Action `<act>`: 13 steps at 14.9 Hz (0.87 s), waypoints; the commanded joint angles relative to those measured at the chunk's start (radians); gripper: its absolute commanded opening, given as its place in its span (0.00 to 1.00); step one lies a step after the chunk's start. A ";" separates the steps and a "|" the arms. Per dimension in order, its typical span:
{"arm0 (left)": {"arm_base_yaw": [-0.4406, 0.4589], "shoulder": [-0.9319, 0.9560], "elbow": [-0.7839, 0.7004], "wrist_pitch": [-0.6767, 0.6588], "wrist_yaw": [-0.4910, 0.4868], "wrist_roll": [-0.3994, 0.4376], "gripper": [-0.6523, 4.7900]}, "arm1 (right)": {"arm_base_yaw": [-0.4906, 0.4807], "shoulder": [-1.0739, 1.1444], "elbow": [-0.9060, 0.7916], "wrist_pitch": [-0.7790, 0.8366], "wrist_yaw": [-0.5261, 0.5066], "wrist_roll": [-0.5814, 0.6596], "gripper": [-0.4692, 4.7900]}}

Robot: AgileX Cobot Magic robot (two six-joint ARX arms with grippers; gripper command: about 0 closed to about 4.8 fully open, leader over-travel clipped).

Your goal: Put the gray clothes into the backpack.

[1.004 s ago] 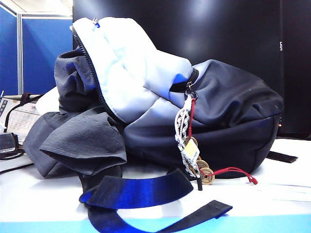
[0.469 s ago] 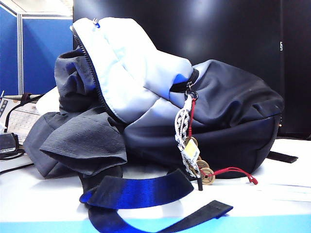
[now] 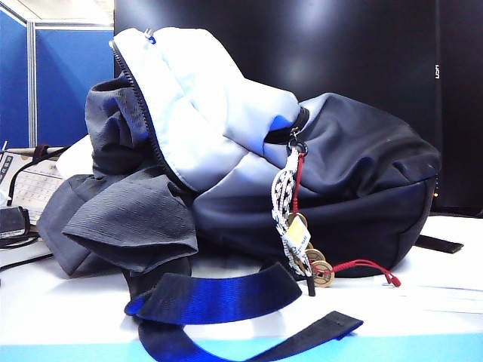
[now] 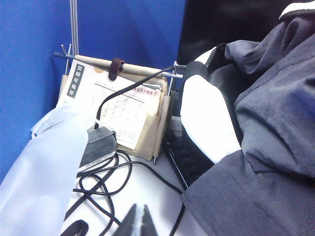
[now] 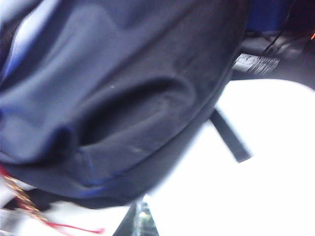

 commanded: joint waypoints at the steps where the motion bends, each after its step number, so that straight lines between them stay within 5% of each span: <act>1: 0.001 -0.002 0.000 0.006 0.005 0.000 0.11 | -0.015 -0.185 -0.001 -0.089 0.117 -0.168 0.08; 3: 0.000 -0.002 0.000 0.007 0.005 0.000 0.11 | -0.079 -0.314 -0.039 -0.077 0.309 -0.161 0.08; 7: 0.000 -0.002 0.000 0.006 0.003 0.000 0.11 | -0.220 -0.309 -0.138 0.003 0.180 -0.101 0.08; 13: 0.000 -0.002 0.000 0.006 0.004 0.000 0.11 | -0.227 -0.310 -0.143 0.023 0.067 -0.100 0.08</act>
